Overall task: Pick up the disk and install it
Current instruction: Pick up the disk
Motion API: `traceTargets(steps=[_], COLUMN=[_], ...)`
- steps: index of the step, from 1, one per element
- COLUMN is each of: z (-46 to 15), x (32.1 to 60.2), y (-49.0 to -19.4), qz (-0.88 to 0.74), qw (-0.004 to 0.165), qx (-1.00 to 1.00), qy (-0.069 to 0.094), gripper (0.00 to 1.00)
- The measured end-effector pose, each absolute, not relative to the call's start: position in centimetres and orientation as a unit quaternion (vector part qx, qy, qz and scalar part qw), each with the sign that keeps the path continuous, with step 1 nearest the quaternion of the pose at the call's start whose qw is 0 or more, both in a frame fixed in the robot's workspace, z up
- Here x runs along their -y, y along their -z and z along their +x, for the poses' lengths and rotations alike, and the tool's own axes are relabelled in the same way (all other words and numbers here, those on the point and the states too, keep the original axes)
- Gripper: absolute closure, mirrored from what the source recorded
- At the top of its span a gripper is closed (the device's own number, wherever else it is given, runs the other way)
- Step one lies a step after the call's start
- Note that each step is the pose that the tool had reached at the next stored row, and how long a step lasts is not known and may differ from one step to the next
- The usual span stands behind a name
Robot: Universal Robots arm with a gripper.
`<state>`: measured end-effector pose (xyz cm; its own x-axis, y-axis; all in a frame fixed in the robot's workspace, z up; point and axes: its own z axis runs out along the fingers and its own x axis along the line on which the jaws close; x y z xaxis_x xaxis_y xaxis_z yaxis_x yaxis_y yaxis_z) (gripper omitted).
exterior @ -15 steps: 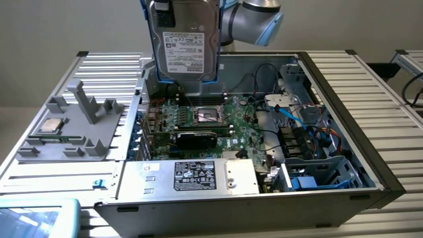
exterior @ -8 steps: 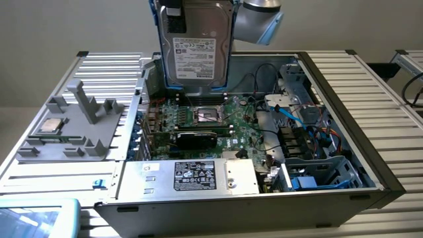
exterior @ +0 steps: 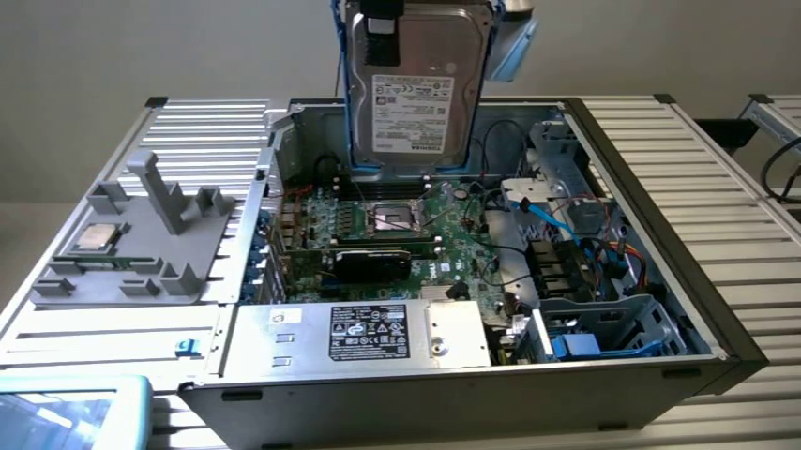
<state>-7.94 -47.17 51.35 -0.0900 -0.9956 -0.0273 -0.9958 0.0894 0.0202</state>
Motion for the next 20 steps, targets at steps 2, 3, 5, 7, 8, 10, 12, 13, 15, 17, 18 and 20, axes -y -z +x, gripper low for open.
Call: traceTargets(steps=[2, 3, 5, 7, 8, 10, 12, 13, 15, 17, 18, 20], z=[-7.0, -6.6, -5.7, -4.8, -4.3, -3.5, -2.7, -2.3, -1.6, -0.9, -0.5, 0.3], x=[47.2, 47.3, 47.4, 47.4, 47.4, 47.4, 47.5, 47.5, 47.6, 47.7, 47.7, 47.8], y=[-51.4, -51.3, -51.3, -51.3, -51.3, -51.3, -51.3, -51.3, -51.3, -51.3, -51.3, -51.3], qz=[-0.675, -0.675, -0.675, -0.675, -0.675, -0.675, -0.675, -0.675, -0.675, -0.675, -0.674, -0.674], qw=[0.003, 0.002, 0.002, 0.001, 0.001, -0.001, -0.005, -0.007, -0.012, -0.019, -0.021, -0.024], qx=[-0.738, -0.738, -0.738, -0.738, -0.738, -0.738, -0.738, -0.738, -0.738, -0.738, -0.738, -0.738], qy=[-0.017, -0.017, -0.018, -0.018, -0.018, -0.018, -0.017, -0.016, -0.014, -0.010, -0.009, -0.008], gripper=[0.63, 0.63, 0.63, 0.63, 0.63, 0.63, 0.63, 0.63, 0.63, 0.63, 0.63, 0.63])
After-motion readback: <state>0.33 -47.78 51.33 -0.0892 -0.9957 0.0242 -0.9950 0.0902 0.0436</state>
